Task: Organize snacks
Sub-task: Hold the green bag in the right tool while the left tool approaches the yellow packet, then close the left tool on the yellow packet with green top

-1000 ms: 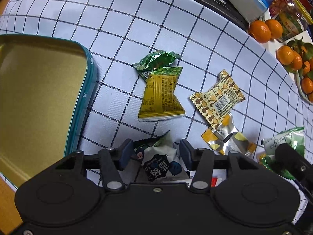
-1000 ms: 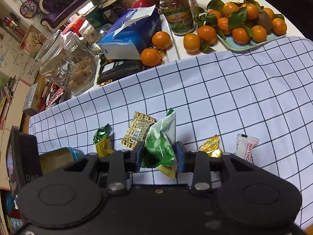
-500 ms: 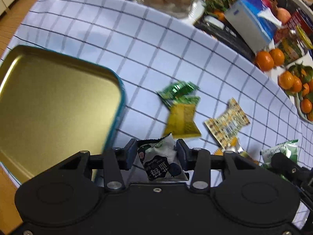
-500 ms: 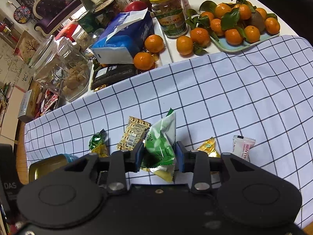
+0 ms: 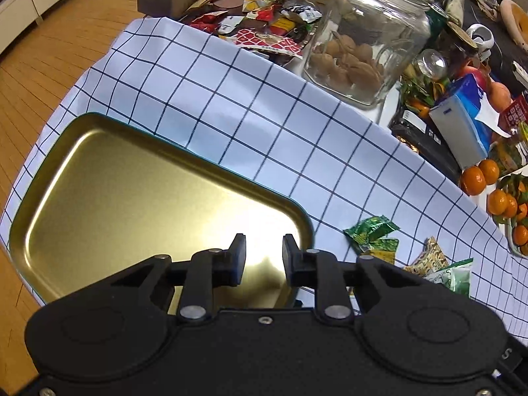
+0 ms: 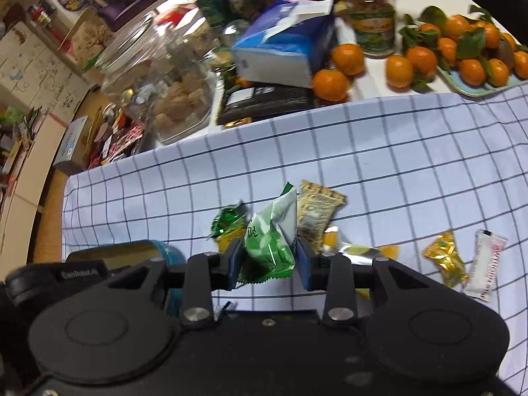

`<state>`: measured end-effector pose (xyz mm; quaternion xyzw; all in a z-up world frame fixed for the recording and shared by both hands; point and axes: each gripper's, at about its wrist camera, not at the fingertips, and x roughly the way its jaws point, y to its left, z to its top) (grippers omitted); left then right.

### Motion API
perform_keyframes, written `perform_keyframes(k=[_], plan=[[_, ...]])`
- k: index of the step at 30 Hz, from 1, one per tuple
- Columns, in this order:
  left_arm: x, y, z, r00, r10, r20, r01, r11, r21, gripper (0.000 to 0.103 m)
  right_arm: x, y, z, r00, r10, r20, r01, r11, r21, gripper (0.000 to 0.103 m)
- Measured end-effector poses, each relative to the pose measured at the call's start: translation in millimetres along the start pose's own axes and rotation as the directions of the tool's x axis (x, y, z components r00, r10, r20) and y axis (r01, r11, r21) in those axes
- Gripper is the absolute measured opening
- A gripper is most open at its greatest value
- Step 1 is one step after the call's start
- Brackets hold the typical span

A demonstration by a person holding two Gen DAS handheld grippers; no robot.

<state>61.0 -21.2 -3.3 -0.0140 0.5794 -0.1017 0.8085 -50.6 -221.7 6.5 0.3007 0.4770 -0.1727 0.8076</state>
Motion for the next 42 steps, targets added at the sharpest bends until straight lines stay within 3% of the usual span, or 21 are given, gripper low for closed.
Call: perform_keyframes(k=[4,7,15,20,25,31,42], plan=[[-1,-7,-1,0.997,-0.074,-0.026,0.075,0.996,0.046,0.032,1,6,-2,0.999,-0.030,0.022,0.031,0.998,-0.047,0.037],[-2,-26,-8,0.993,-0.109,-0.043,0.114,0.986,0.120,0.034,-1,-2,2,0.998,-0.047,0.033,0.048,0.999,-0.018,0.037],[13,-75,-26,0.987,-0.140,-0.075,0.154,0.960,0.234,0.039,-10,-33,11,0.993,-0.097,0.062,0.094,0.994,0.054,0.037],[16,-86,-26,0.985,-0.164,-0.061,0.173,0.964,0.201,0.046,-13,-49,15,0.994,-0.093,0.054,0.089,0.993,0.078,0.037],[30,-92,-24,0.990,-0.132,-0.055,0.139,0.977,0.164,0.047,-18,-55,16,0.995,-0.080,0.057,0.077,0.995,0.062,0.037],[51,-97,-23,0.988,-0.112,-0.103,0.123,0.987,0.104,0.047,-24,-71,18,0.996,-0.071,0.057,0.066,0.995,0.076,0.037],[70,-117,-29,0.990,-0.068,-0.121,0.080,0.991,0.104,0.051,-30,-106,26,0.995,-0.083,0.055,0.076,0.991,0.111,0.037]])
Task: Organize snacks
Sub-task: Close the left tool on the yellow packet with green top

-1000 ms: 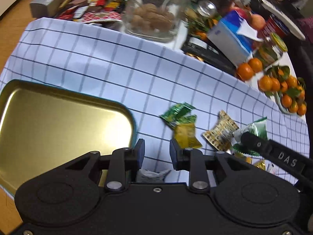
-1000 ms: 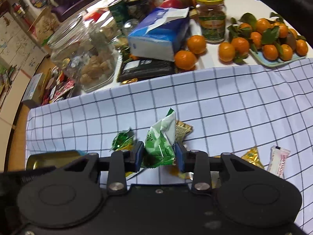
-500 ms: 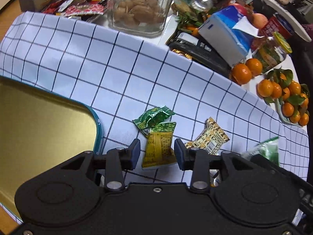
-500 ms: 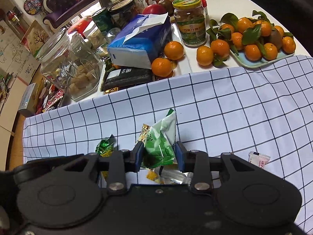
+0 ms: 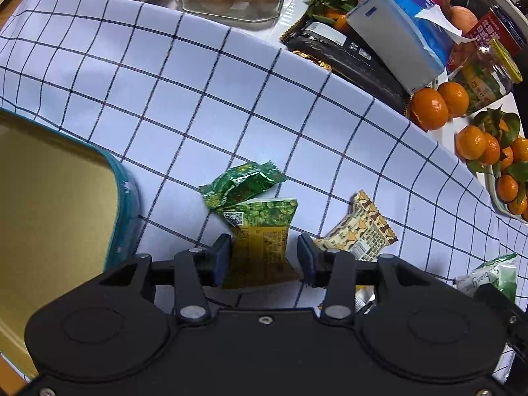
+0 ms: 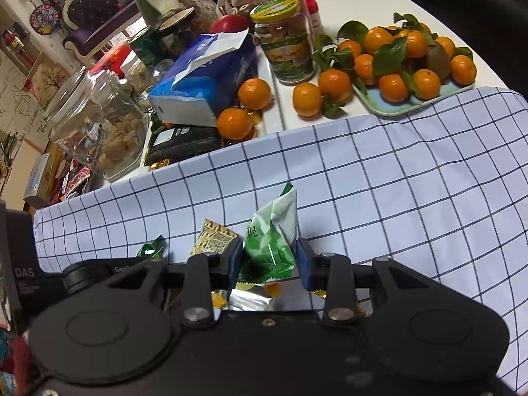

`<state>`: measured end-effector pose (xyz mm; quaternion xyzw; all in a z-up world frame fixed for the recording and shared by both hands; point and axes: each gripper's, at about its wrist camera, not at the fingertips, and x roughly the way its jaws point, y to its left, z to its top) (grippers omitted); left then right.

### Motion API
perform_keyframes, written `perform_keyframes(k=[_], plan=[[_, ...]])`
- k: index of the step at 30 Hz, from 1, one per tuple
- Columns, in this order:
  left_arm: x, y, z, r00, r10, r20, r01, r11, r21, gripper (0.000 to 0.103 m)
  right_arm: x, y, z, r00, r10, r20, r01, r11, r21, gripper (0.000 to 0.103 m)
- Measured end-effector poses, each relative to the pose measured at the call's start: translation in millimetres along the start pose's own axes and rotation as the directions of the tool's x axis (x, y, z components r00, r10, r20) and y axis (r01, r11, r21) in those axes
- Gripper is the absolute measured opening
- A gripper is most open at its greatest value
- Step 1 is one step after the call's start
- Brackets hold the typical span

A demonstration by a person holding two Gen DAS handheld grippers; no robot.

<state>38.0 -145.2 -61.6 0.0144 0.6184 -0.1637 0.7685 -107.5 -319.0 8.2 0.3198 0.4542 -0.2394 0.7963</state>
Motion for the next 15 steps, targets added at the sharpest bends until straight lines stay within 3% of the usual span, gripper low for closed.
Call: perform_keyframes(k=[5,9,15], plan=[[-1,-8,-4,1.000,0.014,0.024,-0.015,1.000,0.024,0.041,-2,-8,5,1.000,0.004,0.003,-0.004,1.000,0.016,0.037],[-8,-9,-6,0.999,-0.021,0.025,0.021,1.000,0.014,0.039,-4,-10,6,1.000,0.006,0.009,-0.006,1.000,0.019,0.037],[-38,-8,-7,0.993,-0.010,0.119,0.003,0.998,0.059,0.039,-9,-5,3,1.000,0.009,0.018,-0.010,1.000,0.020,0.037]])
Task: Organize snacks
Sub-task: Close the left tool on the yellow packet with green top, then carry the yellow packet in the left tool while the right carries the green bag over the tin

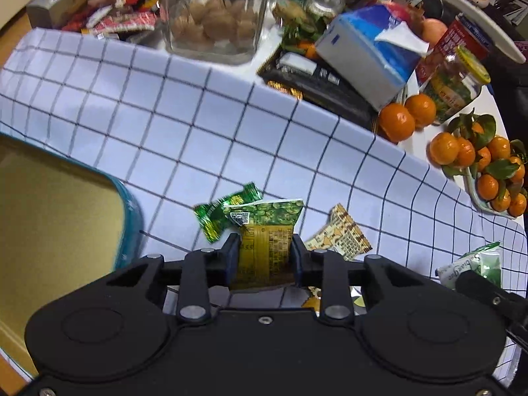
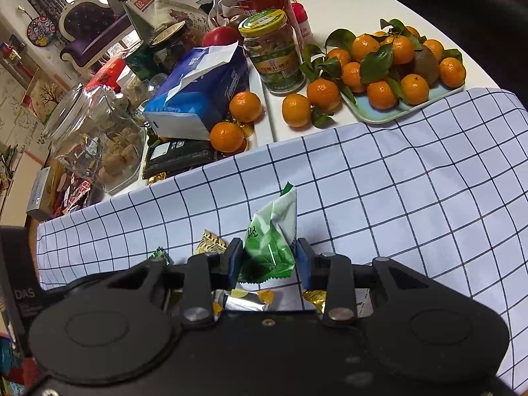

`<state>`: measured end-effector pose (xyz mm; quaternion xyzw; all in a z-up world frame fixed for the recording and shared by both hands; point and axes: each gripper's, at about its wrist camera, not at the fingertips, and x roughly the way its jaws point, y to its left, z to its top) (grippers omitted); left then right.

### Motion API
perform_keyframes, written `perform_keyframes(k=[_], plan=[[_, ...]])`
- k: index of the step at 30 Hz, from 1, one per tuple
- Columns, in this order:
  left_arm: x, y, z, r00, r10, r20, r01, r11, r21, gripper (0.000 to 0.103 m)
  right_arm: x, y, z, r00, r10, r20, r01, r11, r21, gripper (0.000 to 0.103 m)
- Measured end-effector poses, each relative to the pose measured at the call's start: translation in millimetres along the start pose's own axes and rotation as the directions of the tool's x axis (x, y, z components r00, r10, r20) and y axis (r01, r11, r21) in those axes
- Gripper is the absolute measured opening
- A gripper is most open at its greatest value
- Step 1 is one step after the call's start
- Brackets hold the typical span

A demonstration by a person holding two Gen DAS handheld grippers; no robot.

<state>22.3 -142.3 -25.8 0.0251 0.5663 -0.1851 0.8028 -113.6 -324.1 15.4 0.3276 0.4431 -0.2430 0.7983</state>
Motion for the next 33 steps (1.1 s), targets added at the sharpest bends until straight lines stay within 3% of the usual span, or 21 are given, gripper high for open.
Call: perform_keyframes(k=[9,25,33], plan=[[-30,42,13,0.996,0.049,0.076,-0.045,0.997,-0.062,0.039,0,39,-14,0.999,0.043,-0.010,-0.043,0.997,-0.062,0.037],[-53,137,4,0.984,0.178,0.029,-0.172,0.974,-0.144,0.039,9,128,-63,0.989,0.123,-0.078,-0.136,0.974,-0.181,0.037],[-64,181,-2,0.980,0.196,0.017,-0.189,0.962,-0.195,0.040,13,178,-105,0.979,0.159,-0.130,-0.189,0.947,-0.260,0.037]])
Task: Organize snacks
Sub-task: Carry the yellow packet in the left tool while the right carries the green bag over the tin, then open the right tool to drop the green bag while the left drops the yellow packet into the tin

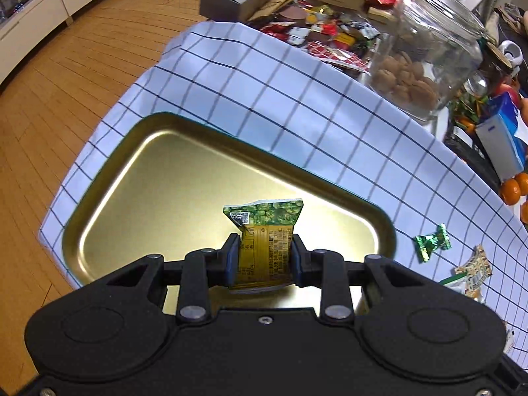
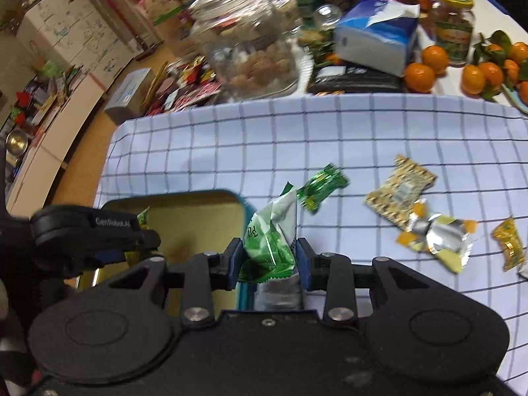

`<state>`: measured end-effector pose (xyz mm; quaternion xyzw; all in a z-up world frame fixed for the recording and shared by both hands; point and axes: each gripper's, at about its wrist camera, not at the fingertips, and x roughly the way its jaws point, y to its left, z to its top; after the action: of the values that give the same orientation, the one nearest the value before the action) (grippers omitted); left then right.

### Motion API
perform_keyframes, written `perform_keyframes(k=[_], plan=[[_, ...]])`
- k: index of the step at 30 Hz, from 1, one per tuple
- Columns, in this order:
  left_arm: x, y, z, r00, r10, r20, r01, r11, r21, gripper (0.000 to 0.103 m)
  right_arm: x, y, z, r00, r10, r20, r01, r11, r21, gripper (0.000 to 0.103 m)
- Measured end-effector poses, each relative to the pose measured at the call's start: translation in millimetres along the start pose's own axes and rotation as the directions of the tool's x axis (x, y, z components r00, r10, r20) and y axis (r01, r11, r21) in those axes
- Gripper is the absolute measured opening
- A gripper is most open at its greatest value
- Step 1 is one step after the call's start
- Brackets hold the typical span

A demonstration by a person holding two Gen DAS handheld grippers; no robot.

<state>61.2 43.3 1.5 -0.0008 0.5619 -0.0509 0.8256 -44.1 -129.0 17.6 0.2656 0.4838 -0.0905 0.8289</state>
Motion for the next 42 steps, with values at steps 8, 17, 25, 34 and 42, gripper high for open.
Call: perform_keyframes(k=[8,17,25,34,42], plan=[[-3,41,5,0.999,0.044,0.015,-0.044,0.998,-0.044,0.040,14,44,-22,0.998,0.054,-0.035,-0.057,0.994,-0.090,0.037],[2,79,9,0.995,0.099,0.018,-0.097,0.993,-0.071,0.040,30,95,-42,0.993,0.106,-0.054,-0.115,0.969,-0.217,0.037],[1,100,17,0.994,0.104,0.040,-0.102,0.994,-0.049,0.045,46,125,-48,0.989,0.134,-0.065,-0.146,0.953,-0.265,0.037],[-1,115,19,0.995,0.091,0.041,-0.089,0.994,-0.069,0.046,52,140,-54,0.990,0.134,-0.045,-0.142,0.944,-0.298,0.037],[-2,111,19,0.996,0.082,0.040,-0.079,0.995,-0.066,0.046,49,144,-60,0.995,0.097,0.001,-0.090,0.932,-0.351,0.063]])
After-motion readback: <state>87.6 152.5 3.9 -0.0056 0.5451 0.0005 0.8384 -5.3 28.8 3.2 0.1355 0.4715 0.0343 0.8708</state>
